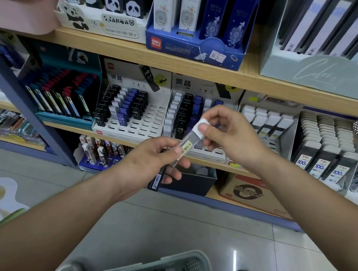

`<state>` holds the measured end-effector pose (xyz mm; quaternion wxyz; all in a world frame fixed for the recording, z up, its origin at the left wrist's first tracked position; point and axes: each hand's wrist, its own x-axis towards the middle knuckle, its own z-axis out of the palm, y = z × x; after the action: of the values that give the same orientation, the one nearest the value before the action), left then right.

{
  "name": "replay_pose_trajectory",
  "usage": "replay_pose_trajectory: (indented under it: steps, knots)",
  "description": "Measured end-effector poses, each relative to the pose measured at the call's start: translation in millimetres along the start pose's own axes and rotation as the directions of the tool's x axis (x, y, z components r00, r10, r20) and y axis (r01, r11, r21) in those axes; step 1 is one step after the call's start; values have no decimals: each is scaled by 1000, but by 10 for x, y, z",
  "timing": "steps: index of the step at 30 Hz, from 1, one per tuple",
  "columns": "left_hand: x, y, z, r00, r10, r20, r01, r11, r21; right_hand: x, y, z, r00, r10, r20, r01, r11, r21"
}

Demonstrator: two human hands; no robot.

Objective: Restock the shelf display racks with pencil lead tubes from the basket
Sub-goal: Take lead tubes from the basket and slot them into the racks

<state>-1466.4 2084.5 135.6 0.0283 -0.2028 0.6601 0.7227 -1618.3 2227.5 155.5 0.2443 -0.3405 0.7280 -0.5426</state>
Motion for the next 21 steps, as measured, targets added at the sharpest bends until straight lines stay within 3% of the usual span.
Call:
replay_pose_trajectory:
  steps: [6, 15, 21]
  knots:
    - [44, 19, 60, 998, 35, -43, -35, 999, 5, -33, 43, -129, 1000, 26, 11, -27, 990, 138]
    - [181, -24, 214, 993, 44, -114, -32, 994, 109, -116, 77, -282, 996, 90, -23, -84, 981, 176]
    - [310, -33, 370, 991, -34, -131, 47, 994, 96, -203, 108, -569, 977, 161, -138, -129, 968, 215]
